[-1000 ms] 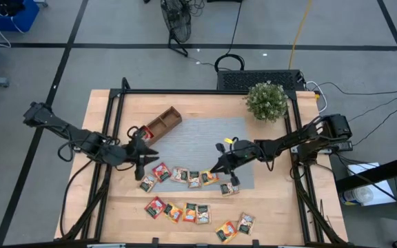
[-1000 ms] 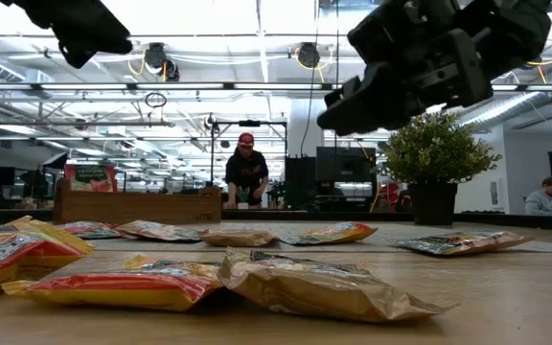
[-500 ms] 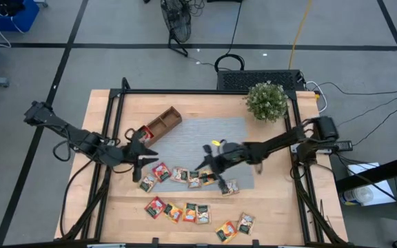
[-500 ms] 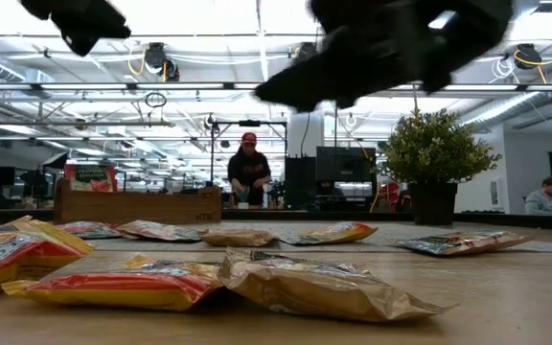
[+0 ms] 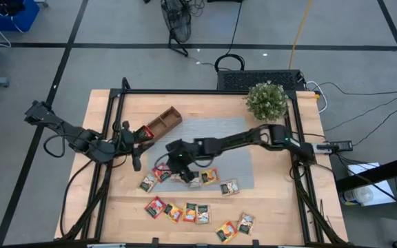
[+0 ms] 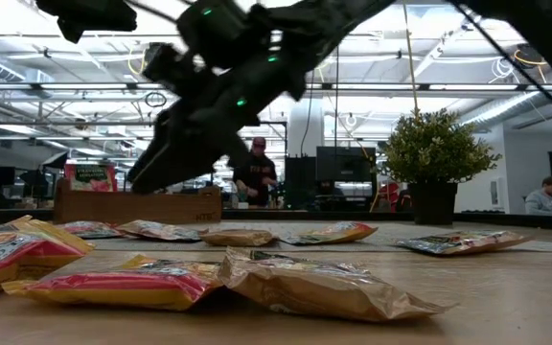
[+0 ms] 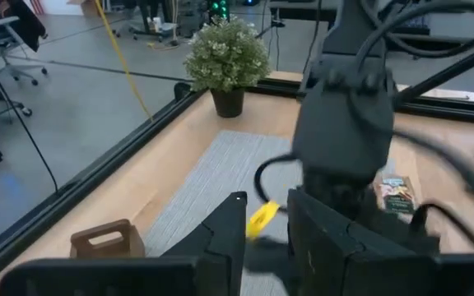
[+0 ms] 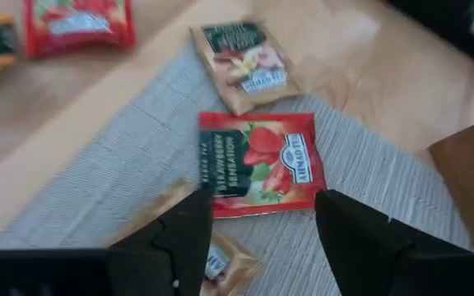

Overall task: Pick & Place Tea
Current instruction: Put the red tea bag into the left section of the wooden organizer

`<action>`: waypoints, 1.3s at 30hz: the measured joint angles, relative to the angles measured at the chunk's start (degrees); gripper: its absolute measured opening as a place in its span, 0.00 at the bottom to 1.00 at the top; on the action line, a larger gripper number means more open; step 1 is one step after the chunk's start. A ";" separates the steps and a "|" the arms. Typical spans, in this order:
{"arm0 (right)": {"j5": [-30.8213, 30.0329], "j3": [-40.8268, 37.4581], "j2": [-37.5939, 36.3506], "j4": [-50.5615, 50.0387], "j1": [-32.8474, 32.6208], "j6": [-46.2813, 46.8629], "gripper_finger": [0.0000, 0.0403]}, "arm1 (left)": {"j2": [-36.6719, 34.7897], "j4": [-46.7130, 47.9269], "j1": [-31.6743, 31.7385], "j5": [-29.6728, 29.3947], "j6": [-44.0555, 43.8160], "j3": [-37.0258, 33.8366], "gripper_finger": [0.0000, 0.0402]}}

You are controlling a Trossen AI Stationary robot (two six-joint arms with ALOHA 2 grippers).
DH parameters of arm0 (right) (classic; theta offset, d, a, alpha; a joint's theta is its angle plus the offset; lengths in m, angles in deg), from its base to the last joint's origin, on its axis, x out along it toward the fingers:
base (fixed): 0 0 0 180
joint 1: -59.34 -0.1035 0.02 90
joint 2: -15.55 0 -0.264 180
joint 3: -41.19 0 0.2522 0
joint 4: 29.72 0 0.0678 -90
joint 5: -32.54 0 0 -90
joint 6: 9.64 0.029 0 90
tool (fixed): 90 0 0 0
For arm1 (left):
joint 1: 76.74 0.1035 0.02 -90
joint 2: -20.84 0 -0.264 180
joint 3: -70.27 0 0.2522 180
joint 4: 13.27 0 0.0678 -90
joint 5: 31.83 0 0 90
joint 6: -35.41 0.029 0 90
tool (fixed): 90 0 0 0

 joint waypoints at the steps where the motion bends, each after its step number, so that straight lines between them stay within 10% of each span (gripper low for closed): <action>1: 0.08 2.16 1.26 -1.37 0.34 0.01 0.50 | 0.06 -0.06 0.00 0.09 -0.02 0.00 0.24; 21: 11.42 11.33 12.52 -0.83 2.57 7.45 0.50 | -0.10 0.58 0.04 1.04 -0.11 0.00 0.24; 35: -19.07 11.32 7.08 -22.21 0.14 15.40 0.44 | -0.05 3.36 0.07 1.09 -3.68 0.00 0.24; 39: -18.19 11.13 5.39 -24.45 -0.13 16.76 0.42 | -0.05 3.92 0.04 2.95 -5.70 0.00 0.24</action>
